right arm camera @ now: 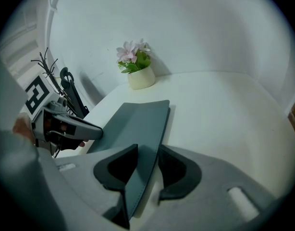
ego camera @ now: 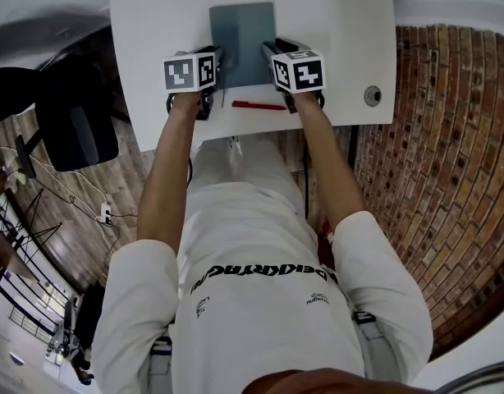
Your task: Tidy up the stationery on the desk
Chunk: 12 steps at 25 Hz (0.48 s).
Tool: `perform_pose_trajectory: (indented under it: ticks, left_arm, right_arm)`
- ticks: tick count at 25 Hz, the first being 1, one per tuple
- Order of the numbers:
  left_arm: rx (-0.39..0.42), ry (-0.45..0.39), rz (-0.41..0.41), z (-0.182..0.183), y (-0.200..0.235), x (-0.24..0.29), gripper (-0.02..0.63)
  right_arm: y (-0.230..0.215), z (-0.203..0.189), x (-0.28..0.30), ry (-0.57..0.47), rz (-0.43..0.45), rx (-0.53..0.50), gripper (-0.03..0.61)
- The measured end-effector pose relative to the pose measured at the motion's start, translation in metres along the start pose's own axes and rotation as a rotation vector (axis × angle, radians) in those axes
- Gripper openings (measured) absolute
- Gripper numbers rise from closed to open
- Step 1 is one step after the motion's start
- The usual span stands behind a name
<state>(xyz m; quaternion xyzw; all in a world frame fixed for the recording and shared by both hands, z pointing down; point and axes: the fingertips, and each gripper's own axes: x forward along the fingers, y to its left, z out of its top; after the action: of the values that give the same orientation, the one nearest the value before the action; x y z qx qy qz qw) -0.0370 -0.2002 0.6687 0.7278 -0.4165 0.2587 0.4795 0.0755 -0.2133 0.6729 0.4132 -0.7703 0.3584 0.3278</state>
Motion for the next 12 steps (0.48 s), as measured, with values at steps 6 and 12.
perform_pose_trajectory:
  ticks: [6,12]
  left_arm:
    - [-0.008,-0.017,0.003,-0.0009,0.0012,0.0013,0.077]
    - [0.011,-0.03,-0.004,-0.0003,-0.0008,-0.0035,0.077]
  right_arm:
    - [-0.002,-0.0003,-0.0005,-0.004,0.004,0.02,0.135]
    - [-0.0027,-0.0011,-0.007,-0.026,0.004,0.033,0.146]
